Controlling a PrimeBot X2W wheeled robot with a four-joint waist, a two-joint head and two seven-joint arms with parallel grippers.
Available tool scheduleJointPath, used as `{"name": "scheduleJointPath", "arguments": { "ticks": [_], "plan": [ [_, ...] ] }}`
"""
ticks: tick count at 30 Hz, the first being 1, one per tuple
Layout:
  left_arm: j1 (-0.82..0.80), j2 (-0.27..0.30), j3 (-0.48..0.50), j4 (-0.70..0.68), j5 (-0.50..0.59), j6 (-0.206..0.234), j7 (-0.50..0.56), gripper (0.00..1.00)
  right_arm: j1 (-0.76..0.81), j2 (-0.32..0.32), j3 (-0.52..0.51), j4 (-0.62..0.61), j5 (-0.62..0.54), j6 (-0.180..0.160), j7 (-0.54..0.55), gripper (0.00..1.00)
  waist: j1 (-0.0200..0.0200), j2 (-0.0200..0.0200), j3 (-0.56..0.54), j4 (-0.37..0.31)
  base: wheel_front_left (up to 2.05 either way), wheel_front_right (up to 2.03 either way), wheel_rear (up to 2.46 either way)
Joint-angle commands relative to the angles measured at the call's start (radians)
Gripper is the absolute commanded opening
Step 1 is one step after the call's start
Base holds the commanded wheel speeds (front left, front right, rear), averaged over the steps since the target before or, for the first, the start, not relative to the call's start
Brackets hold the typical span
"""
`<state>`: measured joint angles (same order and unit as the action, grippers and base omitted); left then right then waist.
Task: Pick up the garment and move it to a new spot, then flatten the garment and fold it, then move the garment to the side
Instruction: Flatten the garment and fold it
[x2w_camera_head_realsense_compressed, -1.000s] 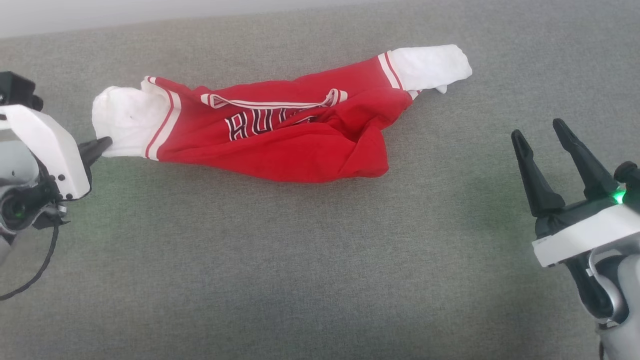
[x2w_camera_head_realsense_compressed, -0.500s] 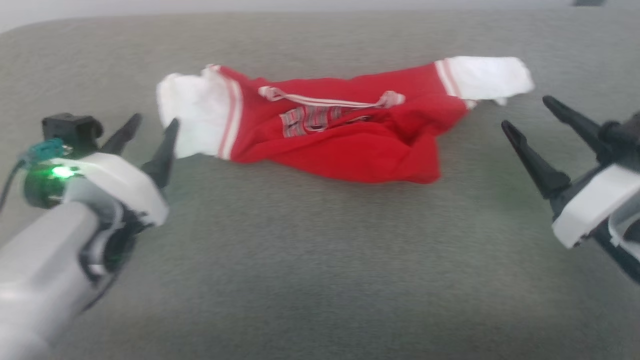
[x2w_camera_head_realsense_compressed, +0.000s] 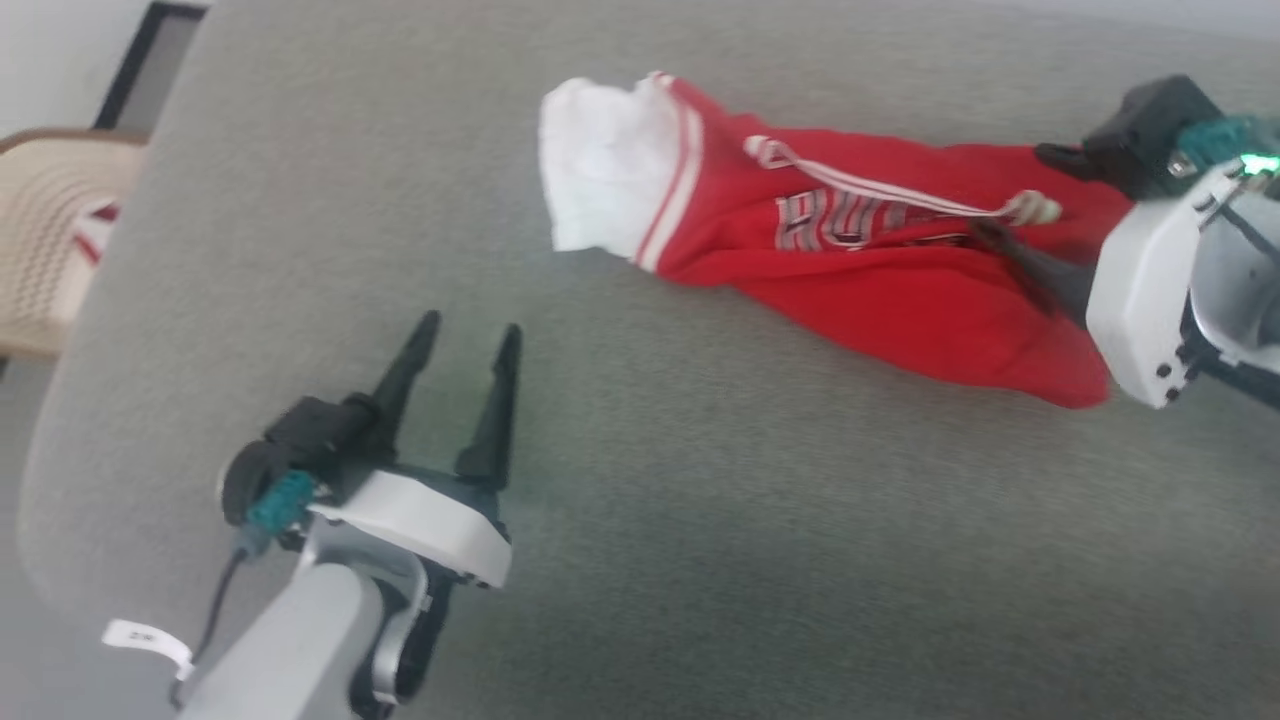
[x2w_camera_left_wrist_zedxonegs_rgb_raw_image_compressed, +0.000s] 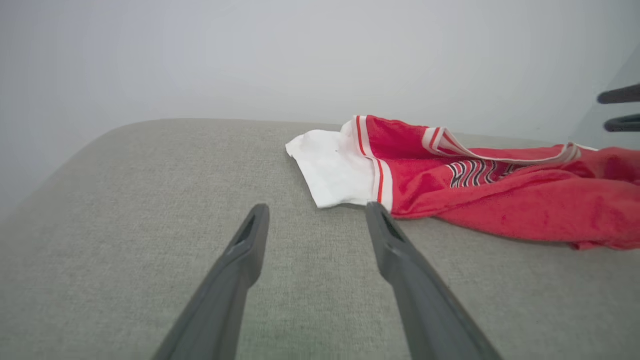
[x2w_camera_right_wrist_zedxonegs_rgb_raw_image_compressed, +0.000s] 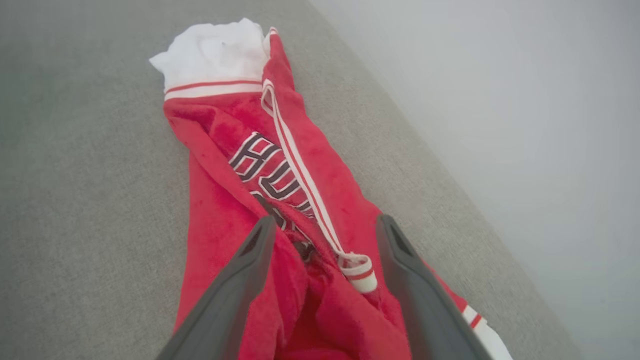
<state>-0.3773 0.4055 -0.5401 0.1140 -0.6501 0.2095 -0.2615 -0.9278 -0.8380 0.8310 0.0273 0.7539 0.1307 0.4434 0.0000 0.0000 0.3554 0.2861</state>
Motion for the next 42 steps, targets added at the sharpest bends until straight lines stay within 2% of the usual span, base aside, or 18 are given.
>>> {"name": "scheduleJointPath", "arguments": {
  "ticks": [1,5,6,13,20,21,22,23,24,25,26,33,38,42],
  "plan": [
    [0.022,-0.022,0.018,-0.004,0.032,-0.015,-0.005,1.00,-0.041,-0.008,0.044,0.022,0.016,0.000,0.019,1.00,0.0000,0.0000,0.031,0.055,0.00,0.00,0.00],
    [0.052,-0.085,0.059,0.004,0.089,-0.057,-0.005,1.00,-0.149,-0.032,0.198,0.067,0.054,0.000,0.069,1.00,0.0000,0.0000,0.046,0.096,0.00,0.00,0.00],
    [0.052,-0.085,0.059,0.004,0.089,-0.057,-0.005,1.00,-0.149,-0.032,0.198,0.067,0.054,0.000,0.069,1.00,0.0000,0.0000,0.046,0.096,0.00,0.00,0.00],
    [0.088,-0.172,0.125,0.026,0.148,-0.129,-0.005,1.00,-0.308,-0.043,0.387,0.129,0.097,0.000,0.090,1.00,0.0000,0.0000,0.068,0.122,0.00,0.00,0.00],
    [0.101,-0.237,0.180,0.049,0.199,-0.189,-0.005,1.00,-0.373,-0.032,0.447,0.158,0.101,0.000,0.108,1.00,0.0000,0.0000,0.086,0.128,0.00,0.00,0.00],
    [0.101,-0.246,0.187,0.052,0.205,-0.198,-0.005,1.00,-0.374,-0.033,0.449,0.157,0.096,0.000,0.117,0.86,0.0000,0.0000,0.089,0.128,0.00,0.00,0.00],
    [0.102,-0.252,0.193,0.055,0.210,-0.206,-0.005,1.00,-0.375,-0.035,0.451,0.156,0.095,0.000,0.125,0.58,0.0000,0.0000,0.090,0.129,0.00,0.00,0.00],
    [0.103,-0.260,0.200,0.058,0.213,-0.213,-0.005,1.00,-0.373,-0.035,0.450,0.146,0.080,0.000,0.137,0.36,0.0000,0.0000,0.093,0.130,0.00,0.00,0.00],
    [0.104,-0.267,0.208,0.060,0.220,-0.220,-0.005,1.00,-0.367,-0.036,0.450,0.140,0.071,0.000,0.146,0.23,0.0000,0.0000,0.096,0.130,0.00,0.00,0.00],
    [0.105,-0.274,0.215,0.063,0.224,-0.227,-0.005,1.00,-0.362,-0.040,0.450,0.135,0.067,0.000,0.154,0.03,0.0000,0.0000,0.100,0.131,0.00,0.00,0.00],
    [0.105,-0.281,0.221,0.065,0.231,-0.234,-0.005,1.00,-0.359,-0.043,0.450,0.128,0.063,0.000,0.161,0.00,0.0000,0.0000,0.102,0.132,0.00,0.00,0.00],
    [0.099,-0.321,0.256,0.073,0.264,-0.275,-0.005,1.00,-0.410,-0.063,0.450,0.134,0.062,0.000,0.154,0.00,0.0000,0.0000,0.133,0.138,0.00,0.00,0.00],
    [0.082,-0.340,0.270,0.078,0.270,-0.296,-0.005,1.00,-0.505,-0.068,0.449,0.228,0.074,0.000,0.086,0.00,0.0000,0.0000,0.161,0.149,0.00,0.00,0.00],
    [0.066,-0.349,0.266,0.081,0.268,-0.311,-0.005,1.00,-0.580,-0.046,0.450,0.340,0.056,0.000,0.052,0.00,0.0000,0.0000,0.189,0.167,0.00,0.00,0.00]
  ]
}}
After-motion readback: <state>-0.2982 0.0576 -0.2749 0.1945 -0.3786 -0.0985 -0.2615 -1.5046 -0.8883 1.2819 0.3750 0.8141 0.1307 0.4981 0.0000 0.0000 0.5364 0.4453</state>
